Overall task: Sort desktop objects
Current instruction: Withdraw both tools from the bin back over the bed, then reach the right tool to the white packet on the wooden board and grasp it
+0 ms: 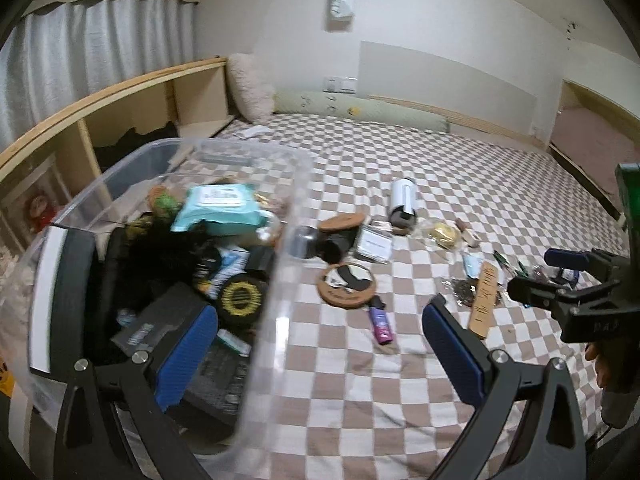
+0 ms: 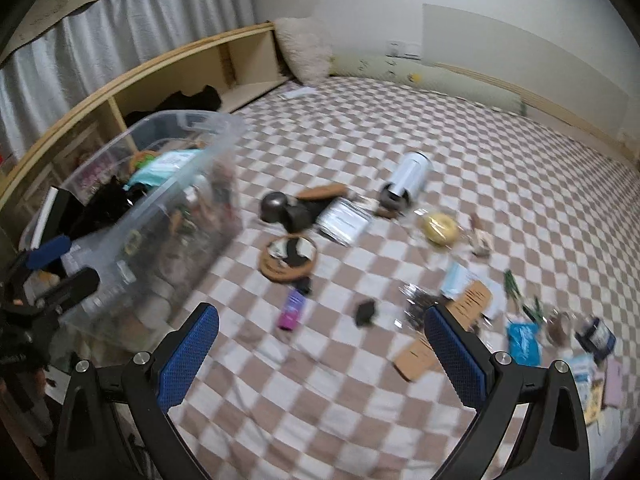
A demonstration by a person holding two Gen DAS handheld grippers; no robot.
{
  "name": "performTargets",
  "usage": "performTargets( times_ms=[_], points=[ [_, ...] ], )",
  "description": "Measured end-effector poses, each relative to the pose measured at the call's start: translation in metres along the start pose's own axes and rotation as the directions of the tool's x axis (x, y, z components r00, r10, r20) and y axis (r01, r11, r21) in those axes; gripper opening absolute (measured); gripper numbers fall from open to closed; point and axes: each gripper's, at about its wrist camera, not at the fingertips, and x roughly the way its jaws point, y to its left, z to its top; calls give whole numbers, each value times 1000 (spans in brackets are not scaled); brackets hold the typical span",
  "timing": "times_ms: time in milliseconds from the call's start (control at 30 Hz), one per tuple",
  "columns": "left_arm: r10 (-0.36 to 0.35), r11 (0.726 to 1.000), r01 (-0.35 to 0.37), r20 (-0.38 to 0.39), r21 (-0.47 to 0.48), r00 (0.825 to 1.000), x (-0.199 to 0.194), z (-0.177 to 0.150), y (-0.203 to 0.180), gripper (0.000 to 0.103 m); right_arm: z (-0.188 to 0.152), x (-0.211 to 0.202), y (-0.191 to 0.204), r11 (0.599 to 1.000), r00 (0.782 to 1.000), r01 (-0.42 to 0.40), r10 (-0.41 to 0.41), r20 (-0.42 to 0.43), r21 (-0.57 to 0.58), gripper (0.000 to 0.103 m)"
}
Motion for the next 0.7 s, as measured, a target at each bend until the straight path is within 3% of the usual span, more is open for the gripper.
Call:
performTargets(
  times_ms=[367, 700],
  points=[
    [-63, 996, 65, -23, 65, 998, 22, -15, -54, 103, -51, -8, -52, 996, 998, 54, -55, 5, 65, 103],
    [-96, 988, 104, -76, 111, 992, 59, -38, -92, 103, -100, 35, -96, 987, 989, 85, -66, -134, 139, 103]
  ],
)
